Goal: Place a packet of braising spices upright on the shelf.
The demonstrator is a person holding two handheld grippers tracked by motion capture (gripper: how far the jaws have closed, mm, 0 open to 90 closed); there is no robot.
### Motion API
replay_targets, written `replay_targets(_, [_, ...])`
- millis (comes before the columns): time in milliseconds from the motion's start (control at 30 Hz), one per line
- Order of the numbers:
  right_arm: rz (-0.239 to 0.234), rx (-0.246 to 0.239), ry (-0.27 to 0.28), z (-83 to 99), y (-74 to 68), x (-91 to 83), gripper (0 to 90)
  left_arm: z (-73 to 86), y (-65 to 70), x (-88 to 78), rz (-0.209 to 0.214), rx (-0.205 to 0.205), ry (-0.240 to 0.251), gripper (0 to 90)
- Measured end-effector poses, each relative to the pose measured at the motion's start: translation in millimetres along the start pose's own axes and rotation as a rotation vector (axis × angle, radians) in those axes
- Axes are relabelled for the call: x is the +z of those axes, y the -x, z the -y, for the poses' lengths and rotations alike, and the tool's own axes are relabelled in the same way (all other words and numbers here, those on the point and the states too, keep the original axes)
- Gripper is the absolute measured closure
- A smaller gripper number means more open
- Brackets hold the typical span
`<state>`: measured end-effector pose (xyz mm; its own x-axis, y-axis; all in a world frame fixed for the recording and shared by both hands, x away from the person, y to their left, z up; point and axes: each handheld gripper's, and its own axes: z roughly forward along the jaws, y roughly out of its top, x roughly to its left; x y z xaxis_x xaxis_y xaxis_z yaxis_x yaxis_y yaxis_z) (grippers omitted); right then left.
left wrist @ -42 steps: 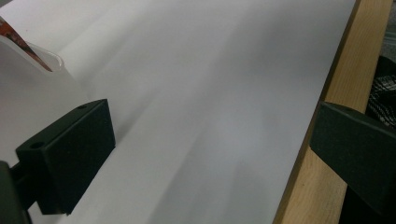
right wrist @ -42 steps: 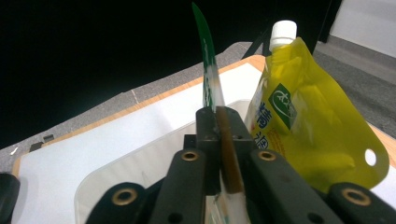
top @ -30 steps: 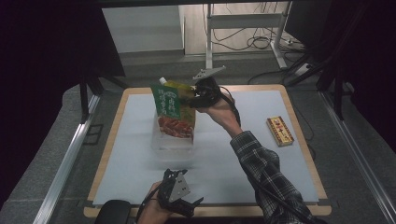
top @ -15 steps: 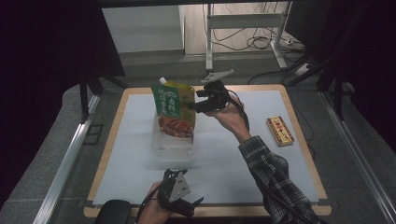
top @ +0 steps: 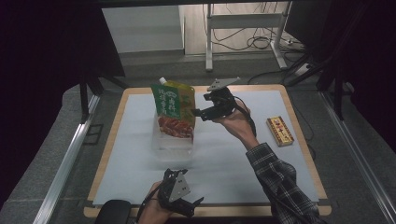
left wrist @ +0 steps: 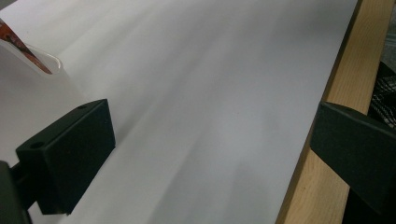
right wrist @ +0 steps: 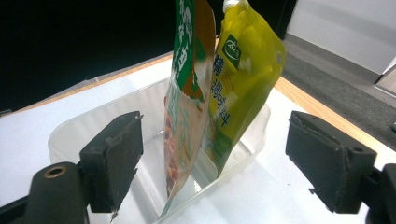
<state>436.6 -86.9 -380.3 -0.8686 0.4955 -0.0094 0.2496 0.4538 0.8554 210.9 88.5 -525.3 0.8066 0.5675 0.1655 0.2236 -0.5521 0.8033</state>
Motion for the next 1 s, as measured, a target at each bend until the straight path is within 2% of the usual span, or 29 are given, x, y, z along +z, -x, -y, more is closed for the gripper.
replay_targets(567, [0.013,0.042,-0.006,36.6,7.4,-23.6,8.1,0.0,0.5,0.5,0.003,0.0,0.005,0.0])
replay_targets(767, [0.012,0.036,-0.032,50.4,8.3,-30.8,6.8,-0.7,1.1,-1.0,0.003,0.008,0.028,0.0])
replay_targets(1000, [0.049,0.016,-0.055,69.8,8.8,-38.6,6.0,-0.9,2.1,-0.8,0.003,0.016,0.026,0.0])
